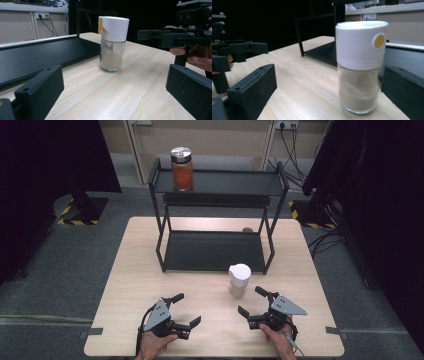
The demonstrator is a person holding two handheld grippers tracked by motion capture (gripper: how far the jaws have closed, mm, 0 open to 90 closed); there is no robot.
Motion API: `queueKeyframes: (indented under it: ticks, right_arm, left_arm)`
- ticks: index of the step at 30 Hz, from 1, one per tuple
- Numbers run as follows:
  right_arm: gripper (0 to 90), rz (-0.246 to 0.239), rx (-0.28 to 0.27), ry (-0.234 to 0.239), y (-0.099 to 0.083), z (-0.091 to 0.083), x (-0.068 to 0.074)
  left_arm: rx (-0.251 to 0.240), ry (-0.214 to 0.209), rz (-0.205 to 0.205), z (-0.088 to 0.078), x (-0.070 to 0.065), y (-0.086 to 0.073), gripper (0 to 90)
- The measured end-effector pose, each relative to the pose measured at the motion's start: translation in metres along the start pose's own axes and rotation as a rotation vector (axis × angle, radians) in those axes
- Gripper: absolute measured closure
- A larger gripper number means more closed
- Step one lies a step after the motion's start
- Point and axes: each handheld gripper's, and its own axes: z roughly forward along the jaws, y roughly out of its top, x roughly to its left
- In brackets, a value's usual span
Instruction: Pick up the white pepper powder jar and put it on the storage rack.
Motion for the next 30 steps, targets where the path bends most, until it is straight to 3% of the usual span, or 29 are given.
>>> queueKeyframes:
  ticks: [21, 30]
  right_arm:
    - [0.4, -0.032, 0.018, -0.084, 0.009, 0.024, -0.004]
    - [0.9, -0.037, 0.023, -0.112, 0.011, 0.035, -0.006]
  left_arm:
    - [0.006, 0.007, 0.007, 0.0, 0.0, 0.0, 0.3]
    - [0.006, 0.009, -0.019, 0.0, 0.002, 0.0, 0.3]
